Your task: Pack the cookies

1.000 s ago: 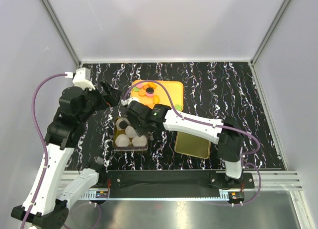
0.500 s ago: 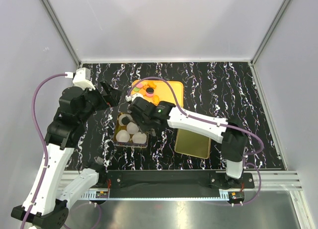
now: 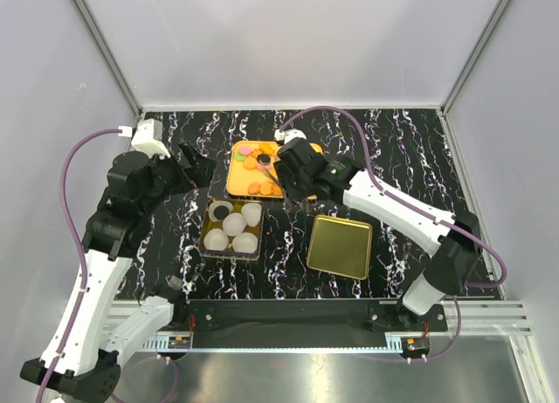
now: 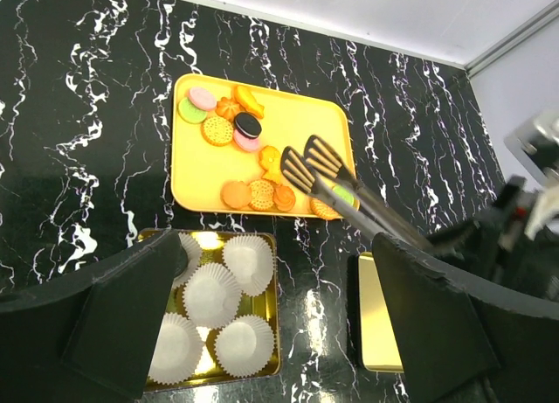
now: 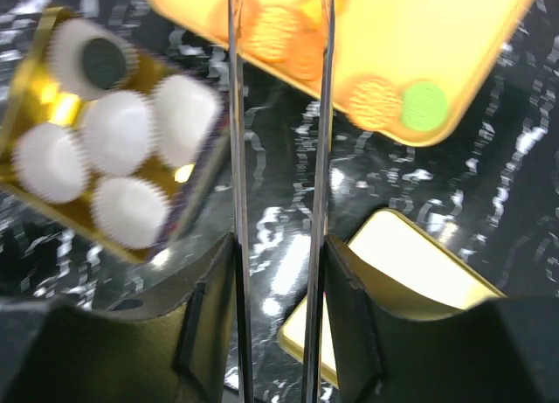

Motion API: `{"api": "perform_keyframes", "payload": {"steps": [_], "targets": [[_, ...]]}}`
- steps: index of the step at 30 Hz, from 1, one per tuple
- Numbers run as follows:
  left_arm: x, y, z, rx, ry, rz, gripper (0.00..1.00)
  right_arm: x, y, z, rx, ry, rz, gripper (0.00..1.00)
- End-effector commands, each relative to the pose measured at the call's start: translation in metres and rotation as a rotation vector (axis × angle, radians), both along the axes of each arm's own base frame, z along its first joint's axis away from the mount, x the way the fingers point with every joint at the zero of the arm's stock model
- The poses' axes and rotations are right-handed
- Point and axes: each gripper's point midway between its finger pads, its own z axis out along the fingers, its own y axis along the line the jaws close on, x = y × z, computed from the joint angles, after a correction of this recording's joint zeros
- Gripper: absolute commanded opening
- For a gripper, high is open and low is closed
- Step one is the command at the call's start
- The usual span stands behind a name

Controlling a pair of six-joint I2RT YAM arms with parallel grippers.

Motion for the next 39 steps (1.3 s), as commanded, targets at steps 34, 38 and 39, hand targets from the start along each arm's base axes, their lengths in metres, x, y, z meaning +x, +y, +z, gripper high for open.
{"api": "perform_keyframes", "payload": {"steps": [34,38,39], "targets": [[0.014,-0.012,-0.007,-0.019,-0.009,-0.033,0.99,0.073,0.004,-0.08,-0.133,0.091,-0.065,0.54],[0.015,-0.012,-0.007,-0.018,-0.008,-0.033,0.99,0.075,0.004,-0.082,-0.111,0.11,-0.068,0.5],[0.015,-0.012,-0.007,-0.019,-0.008,-0.035,0.99,0.074,0.005,-0.082,-0.107,0.114,-0.064,0.49]]}}
